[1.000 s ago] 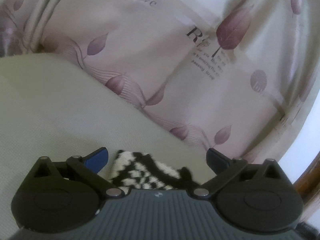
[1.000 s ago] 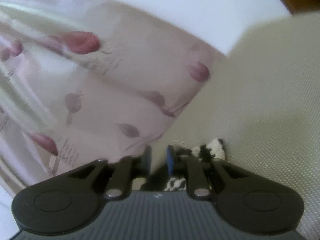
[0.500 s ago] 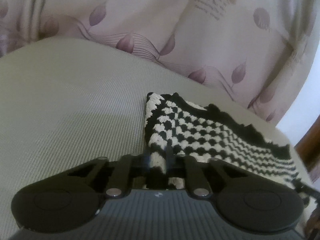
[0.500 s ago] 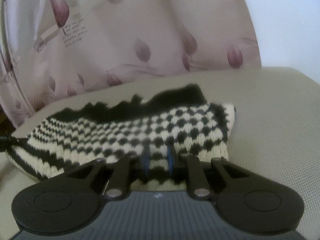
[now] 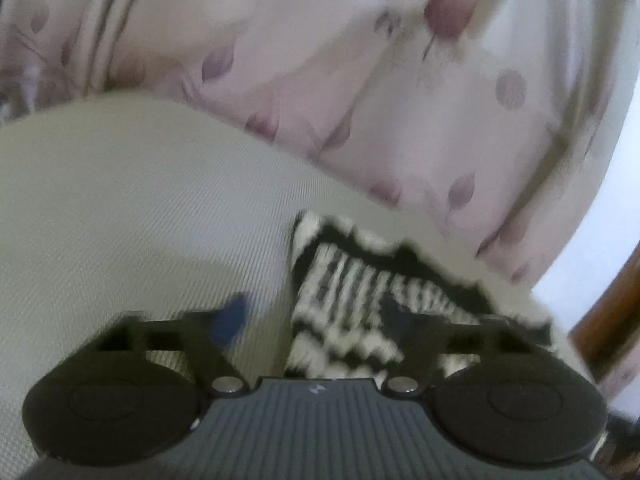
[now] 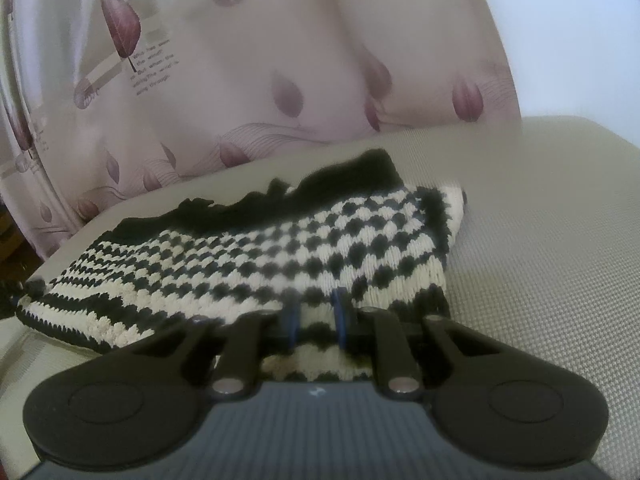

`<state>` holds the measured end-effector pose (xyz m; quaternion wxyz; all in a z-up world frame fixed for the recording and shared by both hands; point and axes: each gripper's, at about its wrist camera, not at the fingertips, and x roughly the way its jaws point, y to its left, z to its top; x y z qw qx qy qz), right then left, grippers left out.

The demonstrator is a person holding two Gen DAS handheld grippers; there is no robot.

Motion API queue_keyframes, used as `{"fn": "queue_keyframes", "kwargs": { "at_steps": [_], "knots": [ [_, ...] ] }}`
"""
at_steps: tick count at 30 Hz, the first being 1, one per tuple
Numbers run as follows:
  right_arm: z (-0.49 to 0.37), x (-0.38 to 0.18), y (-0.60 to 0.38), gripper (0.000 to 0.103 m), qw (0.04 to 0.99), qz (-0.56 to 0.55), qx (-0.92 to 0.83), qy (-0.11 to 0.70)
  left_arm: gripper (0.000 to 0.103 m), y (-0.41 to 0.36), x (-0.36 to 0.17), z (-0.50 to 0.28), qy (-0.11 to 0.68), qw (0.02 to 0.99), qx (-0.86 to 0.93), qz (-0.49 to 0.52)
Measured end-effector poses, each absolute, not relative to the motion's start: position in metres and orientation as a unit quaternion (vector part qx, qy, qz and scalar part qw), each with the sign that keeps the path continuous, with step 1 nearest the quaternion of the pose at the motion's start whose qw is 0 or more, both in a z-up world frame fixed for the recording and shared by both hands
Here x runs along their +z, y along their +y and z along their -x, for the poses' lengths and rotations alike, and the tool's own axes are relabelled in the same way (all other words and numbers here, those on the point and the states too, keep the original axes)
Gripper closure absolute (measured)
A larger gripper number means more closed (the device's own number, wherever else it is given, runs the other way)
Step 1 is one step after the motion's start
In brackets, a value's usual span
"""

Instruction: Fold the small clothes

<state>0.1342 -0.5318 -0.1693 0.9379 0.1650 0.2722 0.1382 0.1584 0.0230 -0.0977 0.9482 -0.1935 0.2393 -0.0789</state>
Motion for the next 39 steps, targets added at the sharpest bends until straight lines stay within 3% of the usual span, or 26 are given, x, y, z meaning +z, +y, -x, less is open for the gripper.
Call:
{"fn": "queue_keyframes", "kwargs": {
  "at_steps": [3, 5, 7, 12, 19, 26, 30, 36, 39],
  "knots": [
    [-0.135, -0.172, -0.537, 0.086, 0.934, -0.181, 0.143, 0.271, 0.023, 0.007, -0.074, -0.161, 0.211, 0.963, -0.078, 0.151],
    [-0.135, -0.173, -0.540, 0.086, 0.931, -0.197, 0.145, 0.270, 0.044, -0.006, -0.067, -0.174, 0.218, 0.959, -0.106, 0.144],
    [-0.134, -0.174, -0.541, 0.086, 0.930, -0.200, 0.146, 0.270, 0.051, -0.023, -0.066, -0.187, 0.231, 0.952, -0.143, 0.137],
    [-0.134, -0.174, -0.541, 0.086, 0.929, -0.204, 0.139, 0.276, 0.051, -0.065, -0.100, -0.229, 0.250, 0.954, -0.147, 0.073],
    [-0.110, -0.176, -0.551, 0.086, 0.923, -0.198, 0.148, 0.296, 0.056, -0.042, -0.130, -0.238, 0.259, 0.951, -0.121, 0.119],
    [-0.098, -0.167, -0.562, 0.085, 0.909, -0.210, 0.159, 0.323, 0.036, -0.048, -0.128, -0.239, 0.257, 0.950, -0.142, 0.105],
    [-0.101, -0.130, -0.575, 0.084, 0.937, -0.202, 0.140, 0.249, 0.031, -0.055, -0.127, -0.239, 0.257, 0.951, -0.146, 0.093],
    [-0.178, -0.109, -0.546, 0.084, 0.949, -0.122, 0.155, 0.244, 0.029, -0.054, -0.127, -0.239, 0.255, 0.951, -0.146, 0.094],
    [-0.218, -0.124, -0.523, 0.085, 0.947, -0.073, 0.144, 0.277, 0.020, -0.056, -0.127, -0.239, 0.255, 0.953, -0.140, 0.087]
  ]
}}
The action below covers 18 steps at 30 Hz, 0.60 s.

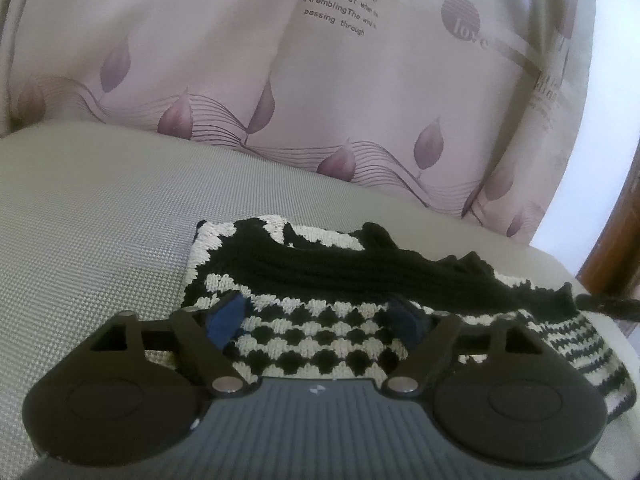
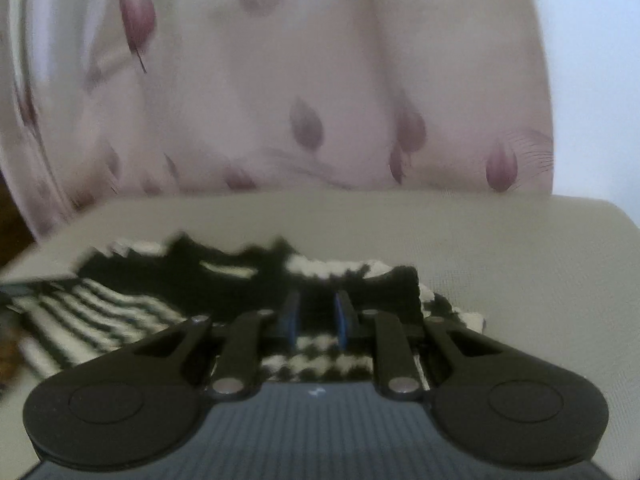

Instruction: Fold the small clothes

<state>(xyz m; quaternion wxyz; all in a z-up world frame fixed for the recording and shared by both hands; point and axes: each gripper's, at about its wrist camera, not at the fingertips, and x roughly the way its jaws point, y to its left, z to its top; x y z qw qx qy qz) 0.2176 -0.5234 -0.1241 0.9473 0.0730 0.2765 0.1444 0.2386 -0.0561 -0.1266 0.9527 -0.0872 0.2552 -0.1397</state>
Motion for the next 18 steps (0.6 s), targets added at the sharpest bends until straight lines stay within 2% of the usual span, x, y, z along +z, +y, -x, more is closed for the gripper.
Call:
{"fn": "queue_keyframes", "kwargs": {
  "at_steps": [2, 7, 10, 13, 18],
  "knots": [
    [-0.232, -0.138, -0.520, 0.086, 0.945, -0.053, 0.121, 0.300, 0.012, -0.058, -0.126, -0.238, 0.255, 0.954, -0.134, 0.081],
    [-0.220, -0.155, -0.540, 0.088, 0.946, -0.044, 0.048, 0.318, 0.010, -0.059, -0.126, -0.238, 0.256, 0.957, -0.119, 0.072],
    [-0.202, -0.171, -0.566, 0.088, 0.947, -0.113, 0.050, 0.295, 0.009, -0.059, -0.126, -0.238, 0.256, 0.956, -0.120, 0.071],
    [-0.195, -0.159, -0.556, 0.087, 0.957, -0.070, 0.022, 0.281, 0.008, -0.060, -0.126, -0.238, 0.256, 0.957, -0.120, 0.069],
    [-0.173, -0.121, -0.528, 0.086, 0.978, -0.028, 0.038, 0.203, 0.006, -0.065, -0.126, -0.238, 0.258, 0.958, -0.113, 0.055]
  ]
}}
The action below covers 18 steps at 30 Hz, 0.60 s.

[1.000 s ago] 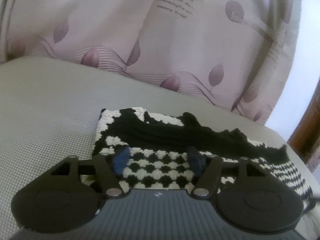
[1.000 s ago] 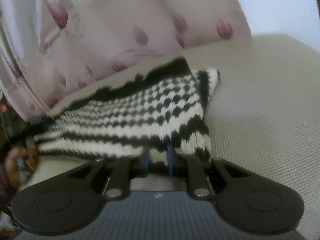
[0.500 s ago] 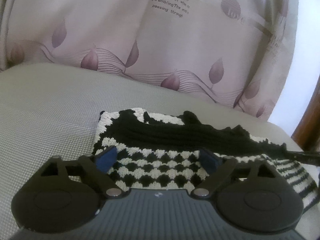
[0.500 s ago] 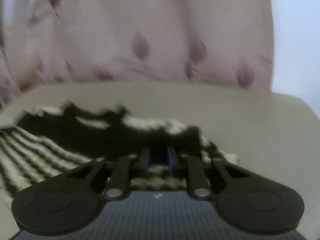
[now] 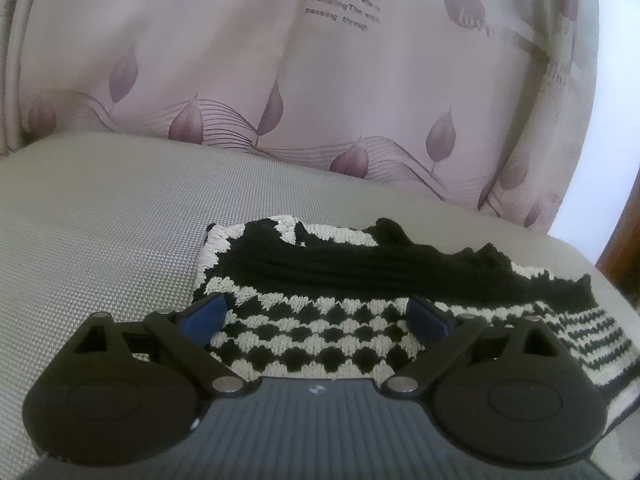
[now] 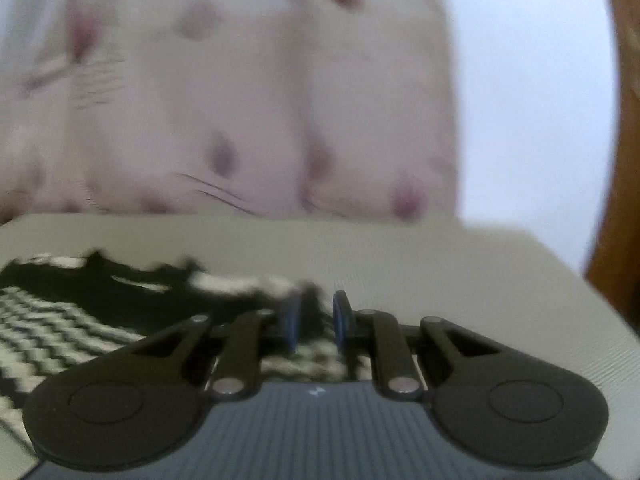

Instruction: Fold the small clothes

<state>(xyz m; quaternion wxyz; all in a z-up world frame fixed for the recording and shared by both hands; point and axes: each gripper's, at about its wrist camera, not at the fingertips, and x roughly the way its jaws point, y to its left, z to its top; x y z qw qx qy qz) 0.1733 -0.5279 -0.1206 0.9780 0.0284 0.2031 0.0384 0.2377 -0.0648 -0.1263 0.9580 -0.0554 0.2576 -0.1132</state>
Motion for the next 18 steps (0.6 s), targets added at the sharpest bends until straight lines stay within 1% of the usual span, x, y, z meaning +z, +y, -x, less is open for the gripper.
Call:
{"fn": "queue_keyframes", "kwargs": {
  "at_steps": [2, 5, 8, 11, 13, 16, 17, 18],
  "knots": [
    [-0.175, -0.116, -0.509, 0.086, 0.978, 0.004, 0.061, 0.199, 0.006, -0.068, -0.126, -0.237, 0.258, 0.959, -0.108, 0.046],
    [-0.193, -0.123, -0.498, 0.086, 0.973, 0.016, 0.068, 0.222, 0.005, -0.070, -0.126, -0.237, 0.257, 0.960, -0.100, 0.038],
    [-0.213, -0.146, -0.504, 0.085, 0.958, 0.008, 0.043, 0.284, 0.002, -0.072, -0.126, -0.236, 0.256, 0.962, -0.090, 0.029],
    [-0.208, -0.157, -0.511, 0.083, 0.962, -0.016, 0.047, 0.268, 0.000, -0.075, -0.125, -0.236, 0.255, 0.964, -0.078, 0.019],
    [-0.202, -0.158, -0.511, 0.078, 0.963, -0.015, 0.042, 0.265, 0.000, -0.075, -0.126, -0.236, 0.255, 0.964, -0.069, 0.017],
    [-0.202, -0.160, -0.512, 0.052, 0.964, -0.022, 0.020, 0.266, 0.000, -0.072, -0.126, -0.236, 0.258, 0.964, -0.064, 0.023],
    [-0.203, -0.160, -0.516, 0.031, 0.962, -0.033, 0.005, 0.270, 0.000, -0.071, -0.126, -0.236, 0.258, 0.964, -0.063, 0.024],
    [-0.205, -0.162, -0.521, 0.018, 0.960, -0.049, -0.008, 0.277, 0.000, -0.071, -0.126, -0.236, 0.259, 0.964, -0.061, 0.023]
  ]
}}
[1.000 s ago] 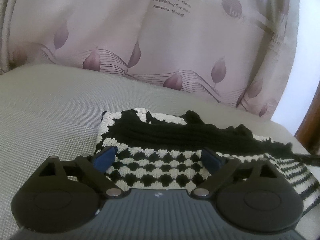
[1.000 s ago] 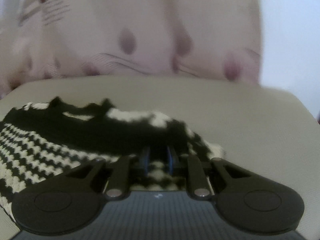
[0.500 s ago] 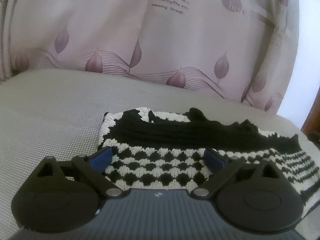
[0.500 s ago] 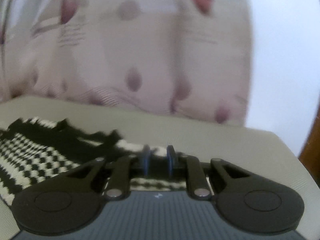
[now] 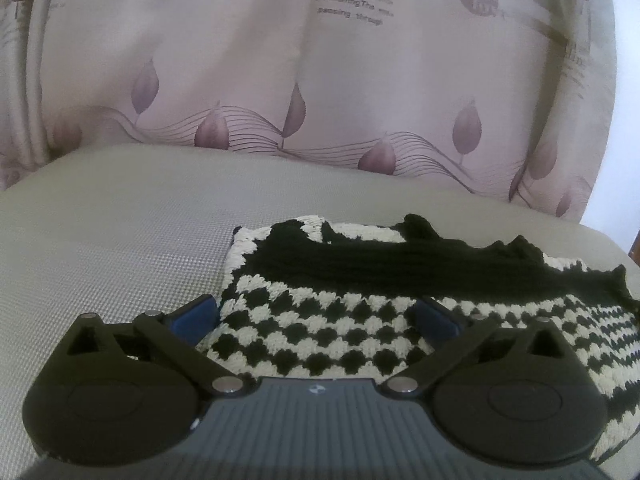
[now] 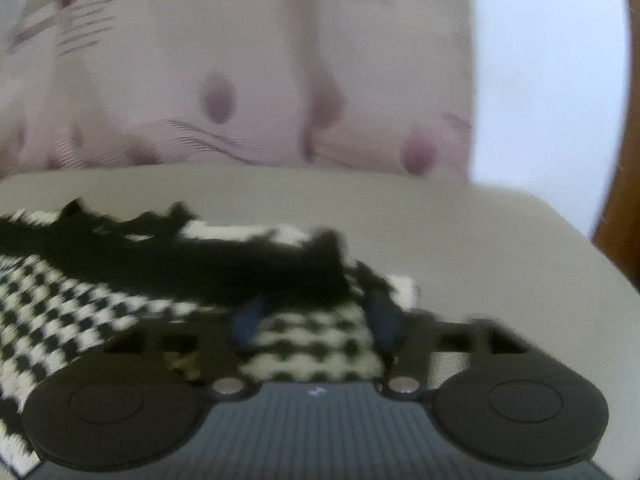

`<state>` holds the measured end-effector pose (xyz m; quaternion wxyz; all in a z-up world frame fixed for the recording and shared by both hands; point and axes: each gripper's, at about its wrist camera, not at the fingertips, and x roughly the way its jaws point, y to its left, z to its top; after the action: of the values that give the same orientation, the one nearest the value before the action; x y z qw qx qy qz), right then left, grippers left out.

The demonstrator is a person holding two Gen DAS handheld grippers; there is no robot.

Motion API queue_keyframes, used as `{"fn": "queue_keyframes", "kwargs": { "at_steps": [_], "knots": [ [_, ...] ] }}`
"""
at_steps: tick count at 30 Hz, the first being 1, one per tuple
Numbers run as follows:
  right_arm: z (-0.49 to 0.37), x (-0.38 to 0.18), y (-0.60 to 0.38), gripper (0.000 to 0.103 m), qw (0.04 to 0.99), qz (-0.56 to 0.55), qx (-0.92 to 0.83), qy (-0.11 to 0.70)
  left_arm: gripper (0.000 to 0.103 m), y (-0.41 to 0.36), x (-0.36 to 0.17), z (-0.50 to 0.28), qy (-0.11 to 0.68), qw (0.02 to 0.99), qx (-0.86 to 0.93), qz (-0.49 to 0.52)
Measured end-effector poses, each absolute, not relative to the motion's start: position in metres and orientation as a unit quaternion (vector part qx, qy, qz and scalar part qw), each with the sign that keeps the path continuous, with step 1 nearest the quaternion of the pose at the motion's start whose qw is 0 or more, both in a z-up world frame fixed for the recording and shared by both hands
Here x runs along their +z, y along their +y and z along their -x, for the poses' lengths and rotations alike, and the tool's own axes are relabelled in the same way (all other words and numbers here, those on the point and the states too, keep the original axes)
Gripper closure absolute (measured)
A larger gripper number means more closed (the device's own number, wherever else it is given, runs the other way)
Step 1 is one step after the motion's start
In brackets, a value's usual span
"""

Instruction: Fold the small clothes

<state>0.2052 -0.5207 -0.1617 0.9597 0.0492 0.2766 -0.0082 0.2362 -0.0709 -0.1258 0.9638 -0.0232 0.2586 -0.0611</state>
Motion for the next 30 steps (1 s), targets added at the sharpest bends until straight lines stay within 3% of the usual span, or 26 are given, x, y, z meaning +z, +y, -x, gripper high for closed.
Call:
{"fn": "queue_keyframes", "kwargs": {
  "at_steps": [3, 16, 20, 25, 30],
  "knots": [
    [-0.208, -0.167, -0.538, 0.017, 0.950, -0.105, -0.007, 0.292, 0.000, -0.071, -0.126, -0.236, 0.258, 0.964, -0.059, 0.020],
    [-0.201, -0.162, -0.516, 0.017, 0.963, -0.034, -0.045, 0.265, 0.000, -0.070, -0.126, -0.237, 0.259, 0.964, -0.056, 0.019],
    [-0.191, -0.158, -0.504, 0.017, 0.969, 0.009, -0.076, 0.233, 0.000, -0.070, -0.126, -0.236, 0.259, 0.964, -0.056, 0.019],
    [-0.160, -0.150, -0.496, 0.017, 0.985, 0.035, -0.099, 0.138, 0.000, -0.065, -0.124, -0.234, 0.254, 0.964, -0.071, 0.031],
    [-0.154, -0.147, -0.487, 0.017, 0.986, 0.040, -0.040, 0.156, 0.001, -0.024, -0.099, -0.221, 0.235, 0.957, -0.137, 0.101]
  ]
}}
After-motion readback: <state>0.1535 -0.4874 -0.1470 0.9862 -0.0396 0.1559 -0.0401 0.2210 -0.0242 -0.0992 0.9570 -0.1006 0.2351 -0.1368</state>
